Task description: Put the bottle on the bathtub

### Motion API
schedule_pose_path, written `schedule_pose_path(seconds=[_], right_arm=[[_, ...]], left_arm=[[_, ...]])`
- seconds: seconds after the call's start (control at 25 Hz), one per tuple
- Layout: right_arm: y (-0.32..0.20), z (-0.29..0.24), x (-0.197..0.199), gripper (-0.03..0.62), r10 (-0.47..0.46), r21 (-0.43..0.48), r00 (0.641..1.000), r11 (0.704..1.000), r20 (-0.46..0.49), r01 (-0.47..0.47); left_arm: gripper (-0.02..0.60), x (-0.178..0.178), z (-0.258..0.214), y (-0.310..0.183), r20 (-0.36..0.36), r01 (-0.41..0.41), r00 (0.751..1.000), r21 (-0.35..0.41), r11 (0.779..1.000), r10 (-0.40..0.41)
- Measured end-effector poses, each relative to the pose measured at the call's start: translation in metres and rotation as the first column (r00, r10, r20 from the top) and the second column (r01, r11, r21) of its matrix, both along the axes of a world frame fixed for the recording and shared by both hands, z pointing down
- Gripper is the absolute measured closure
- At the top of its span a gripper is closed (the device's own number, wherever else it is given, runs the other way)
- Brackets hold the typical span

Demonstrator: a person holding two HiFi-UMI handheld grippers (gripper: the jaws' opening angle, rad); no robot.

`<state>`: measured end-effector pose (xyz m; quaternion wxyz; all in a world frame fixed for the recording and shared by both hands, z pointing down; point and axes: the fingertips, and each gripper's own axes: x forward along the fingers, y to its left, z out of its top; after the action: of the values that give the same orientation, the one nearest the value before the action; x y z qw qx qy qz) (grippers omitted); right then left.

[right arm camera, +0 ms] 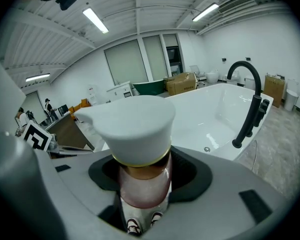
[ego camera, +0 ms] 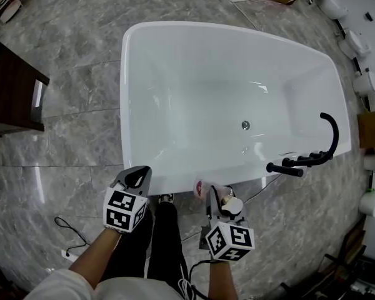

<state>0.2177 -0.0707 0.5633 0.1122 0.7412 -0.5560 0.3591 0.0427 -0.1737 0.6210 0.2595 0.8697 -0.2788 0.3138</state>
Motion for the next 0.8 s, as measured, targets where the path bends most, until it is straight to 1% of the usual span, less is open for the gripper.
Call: schedule_pose_path(seconds=[0.24,0.8], right_arm=[[0.0,0.002,0.015,0.359,0.029,0.006,0.999,1.0,-0.023,-0.029],[-0.003,0.008,0.031,0.359,0.035,0.013,0.996,0.999,-0.088,-0.034]], left_arm=[[0.565,0.011,0.004,0.001,-0.001,-0.014,1.0,-0.001,1.0,0.014],[0.564,0.019,0.012,0.001,0.0,-0.027,1.0,0.001,1.0,0.027]])
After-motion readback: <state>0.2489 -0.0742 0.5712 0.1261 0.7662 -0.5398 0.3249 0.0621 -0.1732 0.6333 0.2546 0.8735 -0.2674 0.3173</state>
